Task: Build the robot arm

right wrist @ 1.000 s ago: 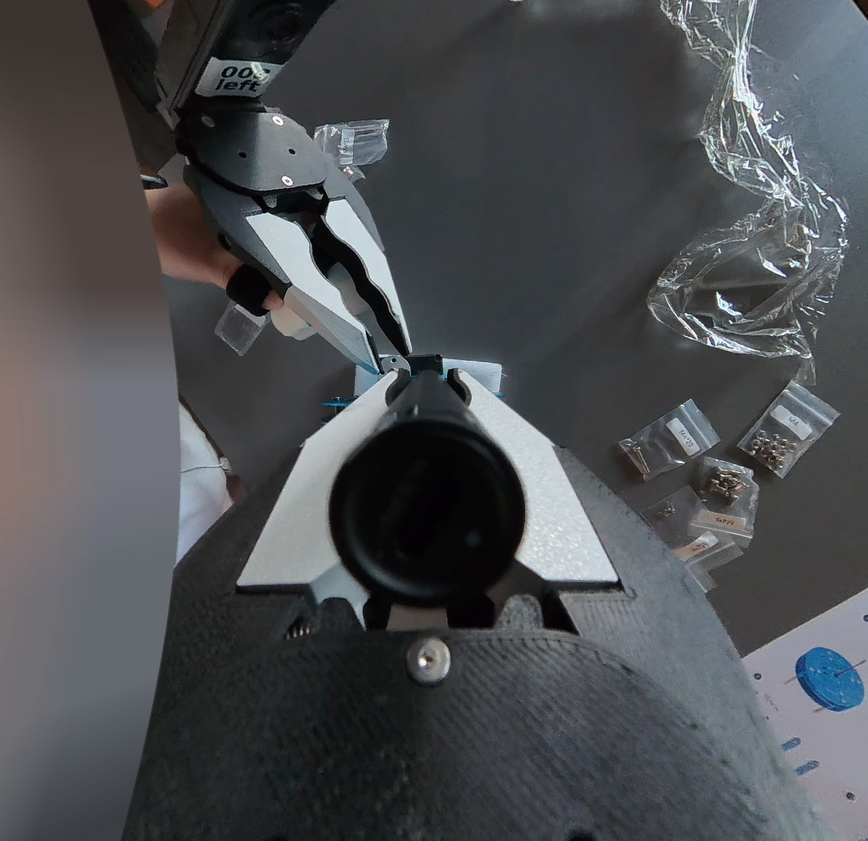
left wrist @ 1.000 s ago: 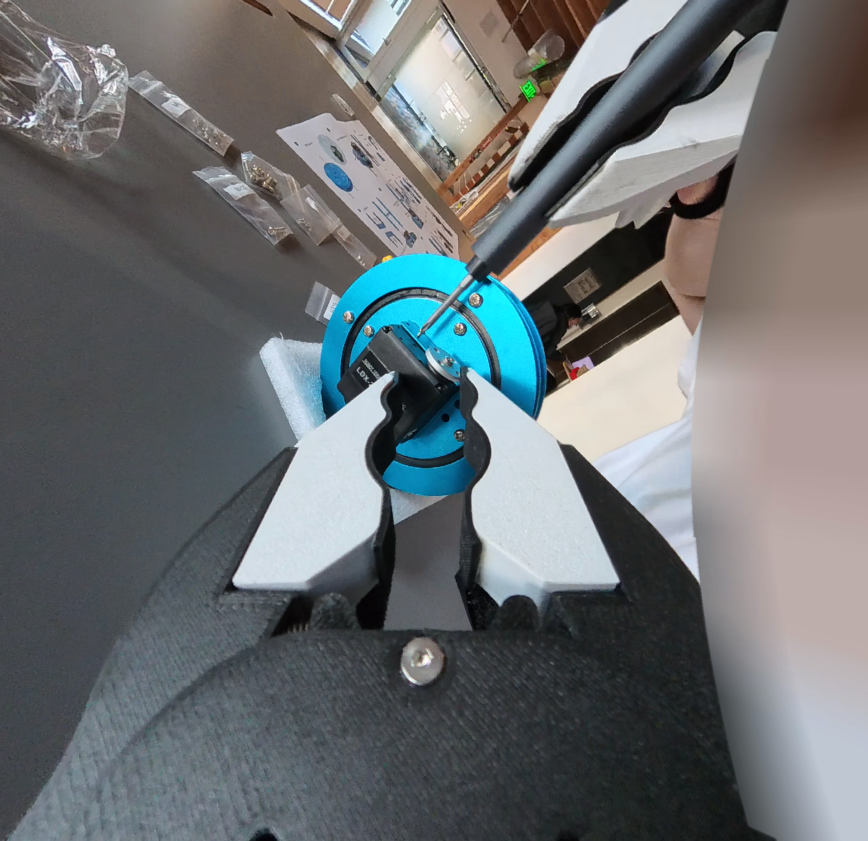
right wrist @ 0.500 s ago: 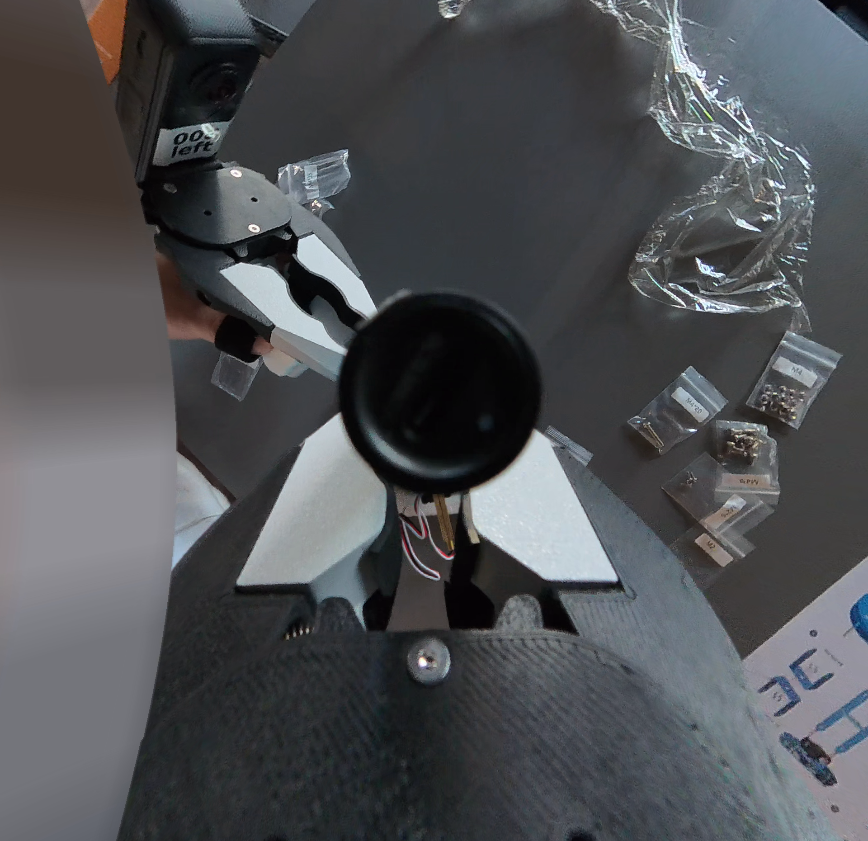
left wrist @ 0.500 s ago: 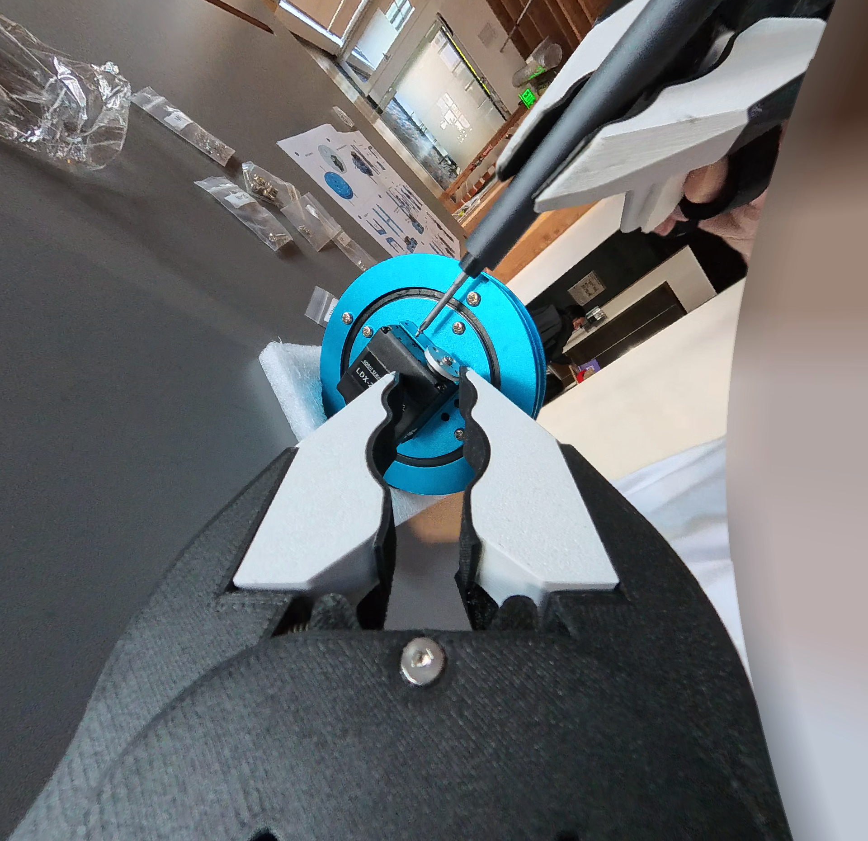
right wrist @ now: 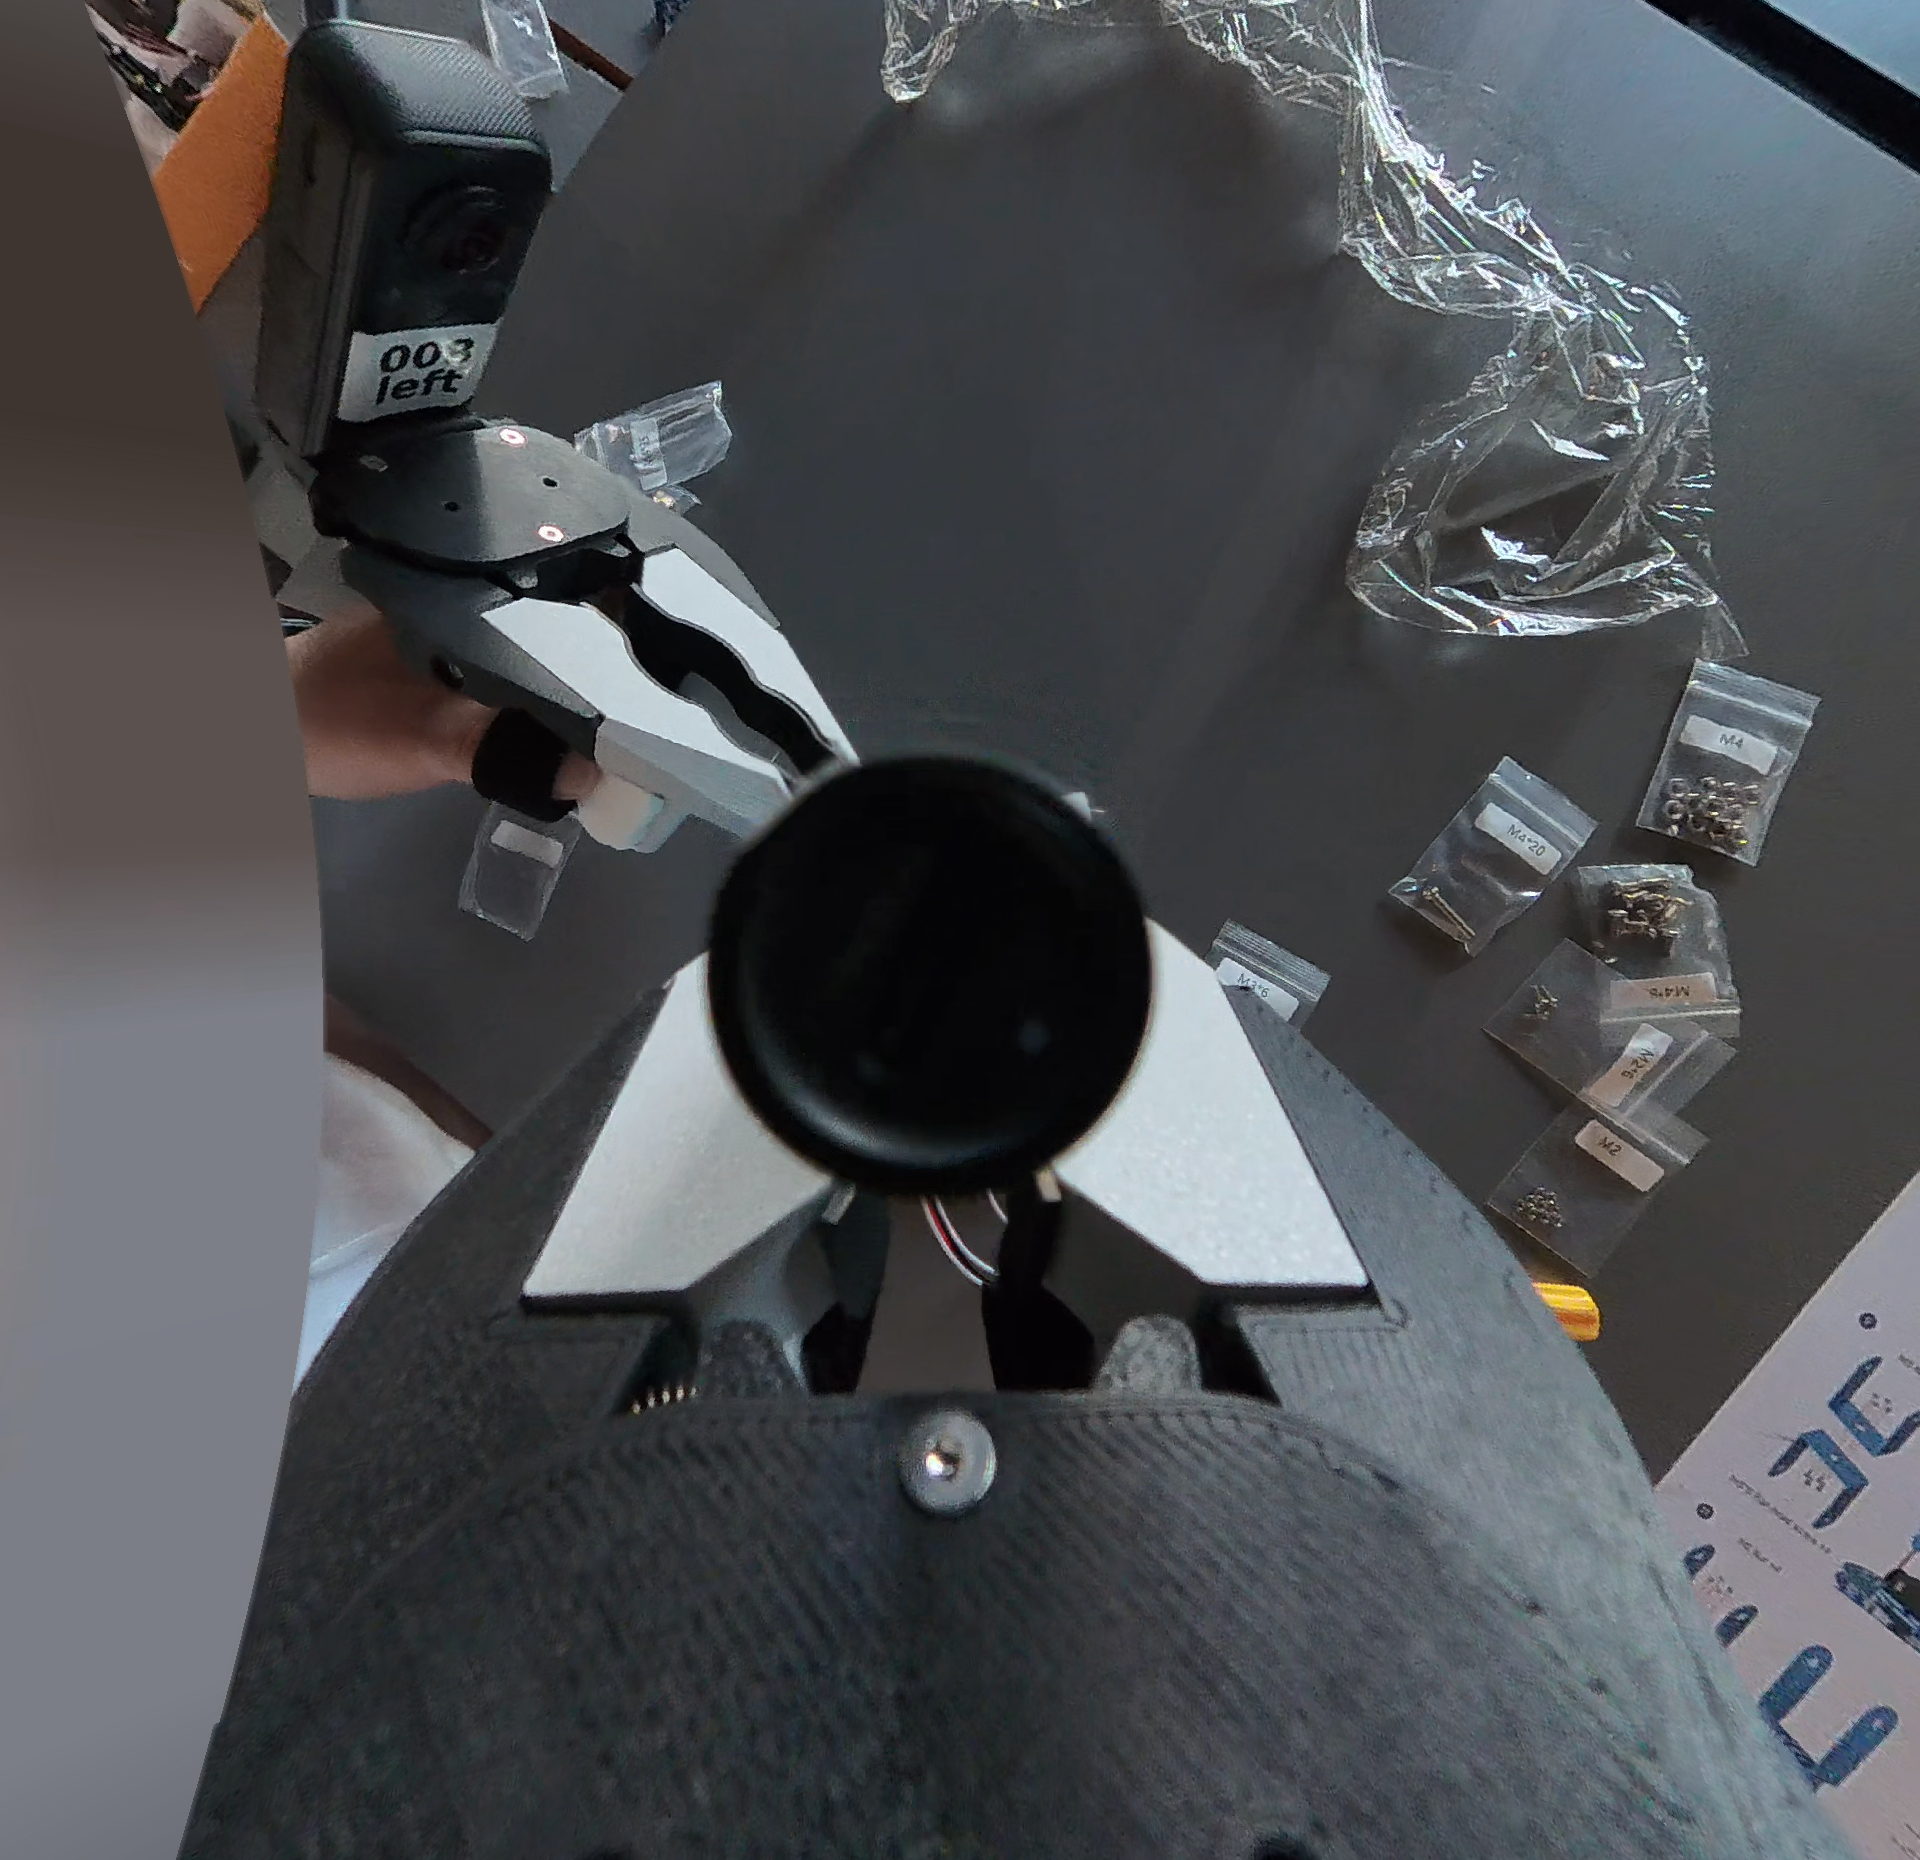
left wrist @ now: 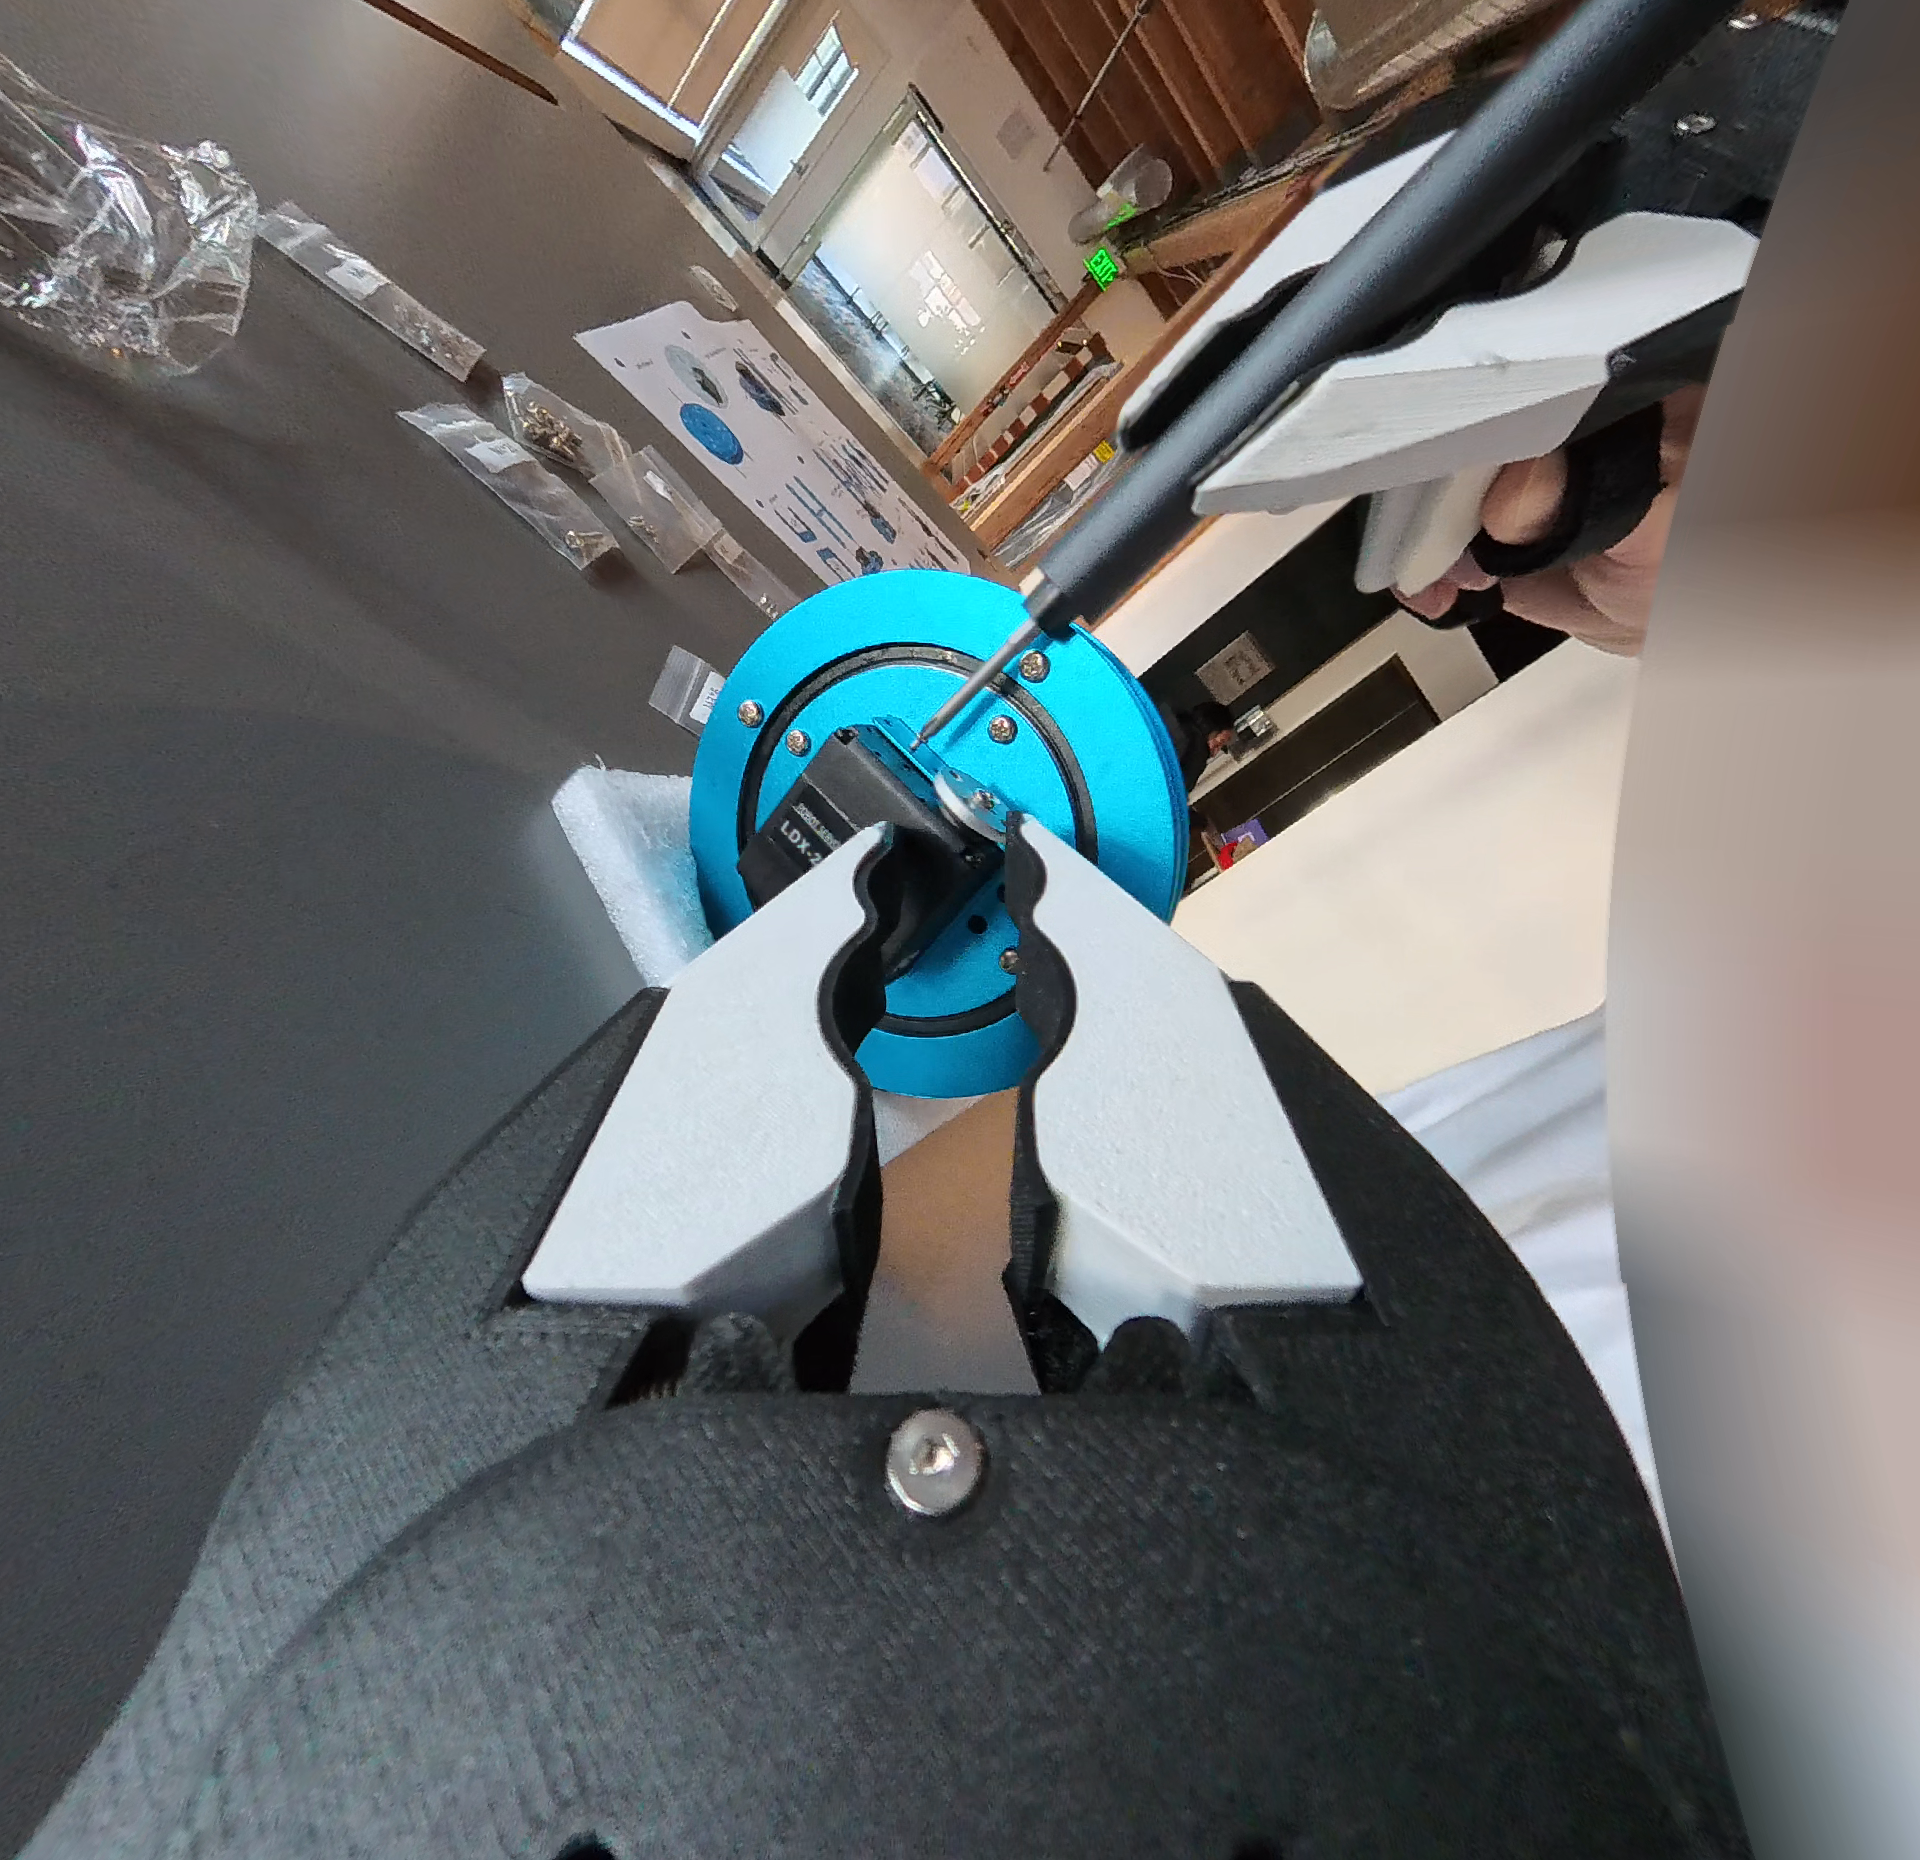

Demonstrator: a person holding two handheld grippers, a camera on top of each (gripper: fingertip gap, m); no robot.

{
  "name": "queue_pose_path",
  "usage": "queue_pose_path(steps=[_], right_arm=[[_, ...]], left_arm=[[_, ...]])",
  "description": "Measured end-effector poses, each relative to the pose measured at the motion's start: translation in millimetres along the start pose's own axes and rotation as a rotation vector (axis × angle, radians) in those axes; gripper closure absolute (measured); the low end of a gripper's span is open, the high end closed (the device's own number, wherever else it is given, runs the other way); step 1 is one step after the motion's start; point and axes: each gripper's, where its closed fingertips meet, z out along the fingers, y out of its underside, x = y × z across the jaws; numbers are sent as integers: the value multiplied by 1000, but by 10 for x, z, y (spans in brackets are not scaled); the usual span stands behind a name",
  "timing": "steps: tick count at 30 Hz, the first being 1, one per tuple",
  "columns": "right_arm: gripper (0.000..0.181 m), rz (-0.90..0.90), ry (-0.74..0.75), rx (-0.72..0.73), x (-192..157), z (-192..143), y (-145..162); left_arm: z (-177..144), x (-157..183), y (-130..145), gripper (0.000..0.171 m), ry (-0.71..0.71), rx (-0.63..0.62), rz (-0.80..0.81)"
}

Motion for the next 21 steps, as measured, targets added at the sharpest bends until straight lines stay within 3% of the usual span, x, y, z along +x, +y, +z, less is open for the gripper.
queue_pose_path(steps=[6,9,11,12,17,21], right_arm=[[163,10,-11,12,22,-10,14],[128,2,-11,15,30,-7,12],[126,-9,-5,14,37,-5,11],[163,-10,-6,13,37,-6,13],[163,-26,-6,16,31,-6,13],[163,-35,-6,16,23,-10,20]], left_arm=[[26,-36,0,145,27,-6,-38],[59,-49,13,129,38,-21,-38],[83,-58,-16,109,50,-23,-49],[91,-73,-28,105,54,-33,-51],[118,-19,-189,107,183,-61,-58],[127,3,-165,104,287,-194,46]])
